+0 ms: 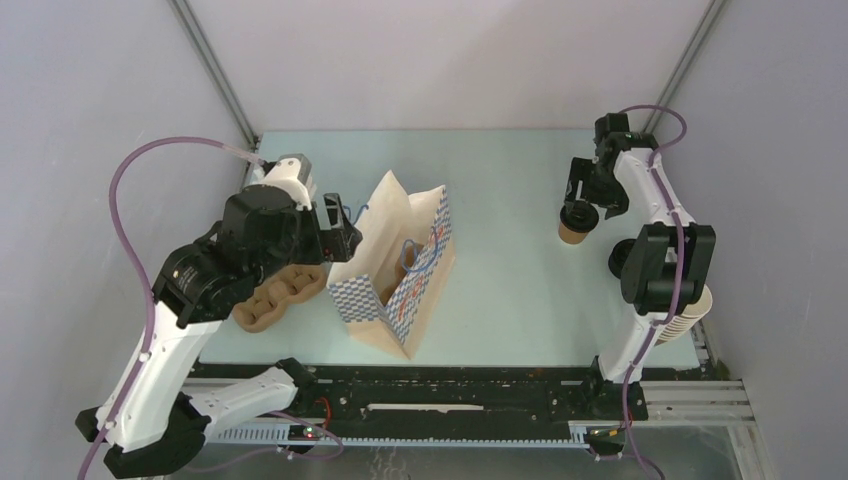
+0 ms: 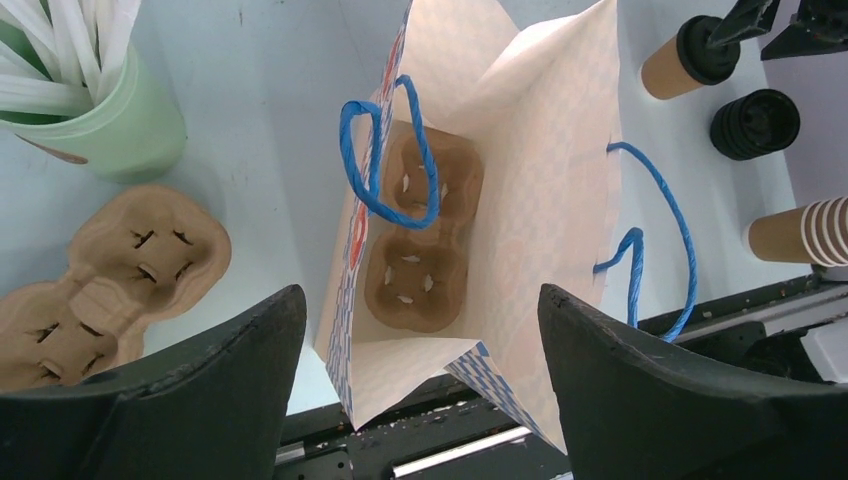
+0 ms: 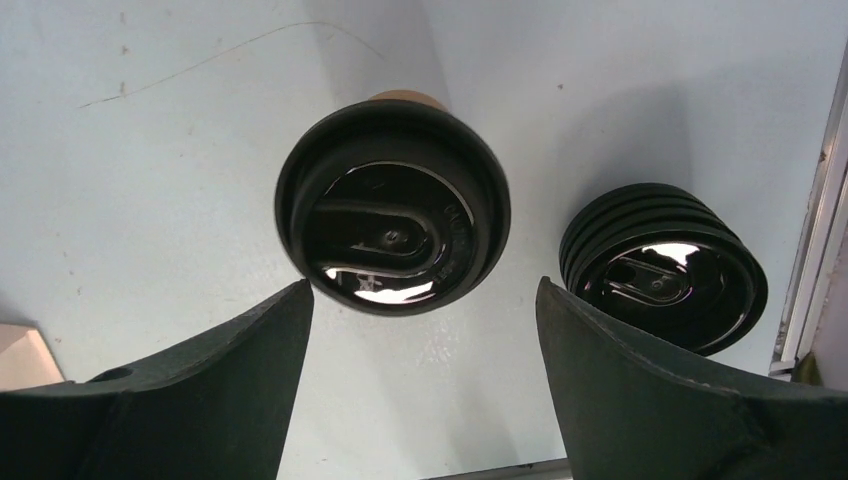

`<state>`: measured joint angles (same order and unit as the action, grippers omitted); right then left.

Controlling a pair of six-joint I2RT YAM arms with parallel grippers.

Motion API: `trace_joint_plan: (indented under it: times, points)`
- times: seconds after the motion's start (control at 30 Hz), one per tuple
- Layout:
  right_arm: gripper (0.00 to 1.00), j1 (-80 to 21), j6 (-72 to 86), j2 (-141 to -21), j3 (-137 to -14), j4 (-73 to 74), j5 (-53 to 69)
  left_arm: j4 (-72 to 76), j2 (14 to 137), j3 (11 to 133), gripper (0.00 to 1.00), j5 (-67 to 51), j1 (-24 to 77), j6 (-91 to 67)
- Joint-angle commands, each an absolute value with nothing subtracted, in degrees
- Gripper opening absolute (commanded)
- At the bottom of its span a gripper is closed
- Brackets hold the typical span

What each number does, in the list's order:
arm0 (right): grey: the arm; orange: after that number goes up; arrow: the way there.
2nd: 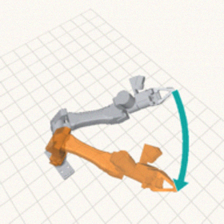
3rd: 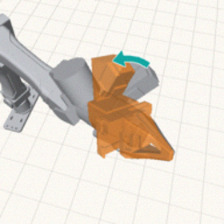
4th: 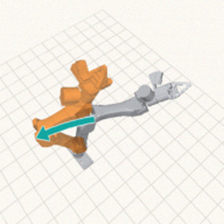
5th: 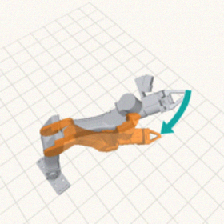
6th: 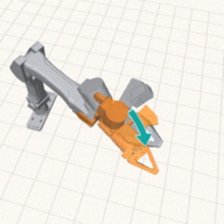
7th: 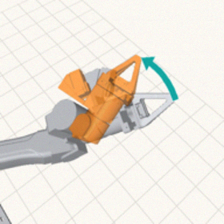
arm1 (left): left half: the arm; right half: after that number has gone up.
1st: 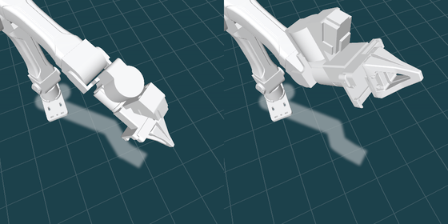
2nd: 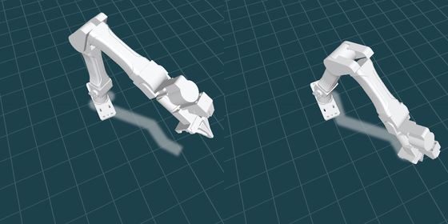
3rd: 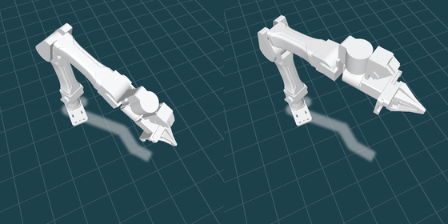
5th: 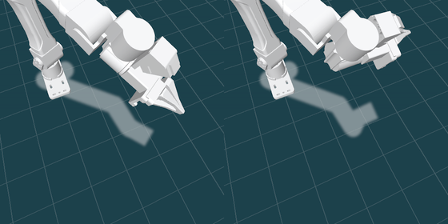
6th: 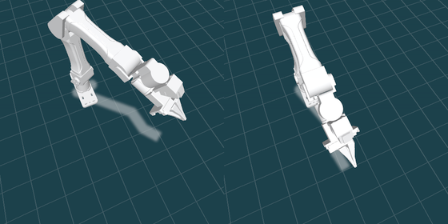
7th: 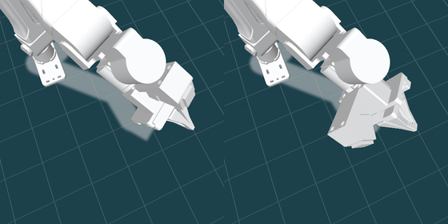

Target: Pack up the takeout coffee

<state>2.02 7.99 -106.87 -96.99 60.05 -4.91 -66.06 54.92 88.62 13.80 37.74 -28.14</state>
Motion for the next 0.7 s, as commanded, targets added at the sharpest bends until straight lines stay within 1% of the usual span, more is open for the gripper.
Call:
trace_joint_plan:
  times: [0.0, 0.33, 0.67]
  points:
    - [0.91, 2.8, 7.5, -108.5, -99.9, 61.5, -5.2, -67.0, 54.6, 90.3, 0.9, 13.1, 37.4, -25.2]
    - [0.9, 2.7, 8.2, -111.4, -103.5, 62.6, -3.4, -67.0, 55.6, 90.6, 0.91, 13.5, 37.3, -24.2]
    - [0.91, 0.2, 8.2, -108.5, -104.7, 64.5, -3.0, -67.0, 57.5, 91.9, 0.91, 13.6, 36.9, -22.9]
